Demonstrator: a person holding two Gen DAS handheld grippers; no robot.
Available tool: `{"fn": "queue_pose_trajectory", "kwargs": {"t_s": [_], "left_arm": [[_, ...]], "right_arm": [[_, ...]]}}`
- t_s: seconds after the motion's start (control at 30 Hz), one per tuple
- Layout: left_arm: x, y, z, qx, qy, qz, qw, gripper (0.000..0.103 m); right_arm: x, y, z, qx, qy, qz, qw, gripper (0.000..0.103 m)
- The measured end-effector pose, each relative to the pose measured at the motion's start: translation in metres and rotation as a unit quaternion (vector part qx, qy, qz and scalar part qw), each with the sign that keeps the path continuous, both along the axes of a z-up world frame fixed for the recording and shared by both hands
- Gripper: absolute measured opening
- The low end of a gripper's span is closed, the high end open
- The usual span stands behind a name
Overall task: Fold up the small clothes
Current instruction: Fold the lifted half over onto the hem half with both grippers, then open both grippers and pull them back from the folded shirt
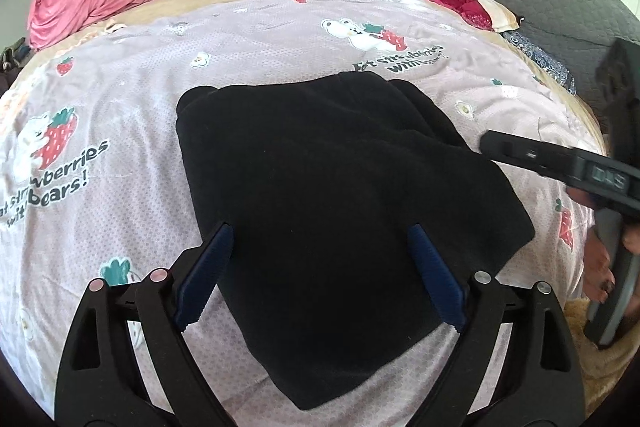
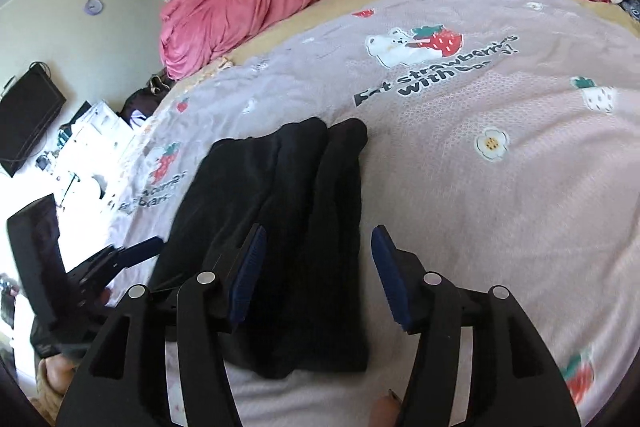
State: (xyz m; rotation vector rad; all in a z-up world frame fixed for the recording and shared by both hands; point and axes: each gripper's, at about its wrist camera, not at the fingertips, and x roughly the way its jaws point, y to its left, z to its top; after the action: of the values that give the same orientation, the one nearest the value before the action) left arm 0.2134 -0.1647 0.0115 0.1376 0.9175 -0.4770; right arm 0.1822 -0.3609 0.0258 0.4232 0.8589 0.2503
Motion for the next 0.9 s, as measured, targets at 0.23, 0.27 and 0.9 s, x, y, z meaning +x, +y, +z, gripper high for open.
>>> {"fn": "queue_pose_trajectory", "kwargs": {"t_s": [0.23, 0.27, 0.9], "left_arm": [[-0.012, 0.001, 0.0, -0.005, -0.005, 0.006, 1.0, 0.083], [-0.015, 0.003, 0.001, -0.009, -0.005, 0.007, 0.9999, 0.083], [-0.089, 0.03, 0.057, -0.062, -0.073, 0.014, 0.9953, 0.094]], "right_arm": [[-0.016, 0.028, 0.001, -0.029, 0.022, 0.05, 0.998, 0.012], [-0.016, 0.03, -0.004, -0.049, 0.033, 0.043, 0.997, 0.012], [-0.135, 0.034, 0.077, -0.125, -0.17, -0.058, 0.976, 0.099]]}}
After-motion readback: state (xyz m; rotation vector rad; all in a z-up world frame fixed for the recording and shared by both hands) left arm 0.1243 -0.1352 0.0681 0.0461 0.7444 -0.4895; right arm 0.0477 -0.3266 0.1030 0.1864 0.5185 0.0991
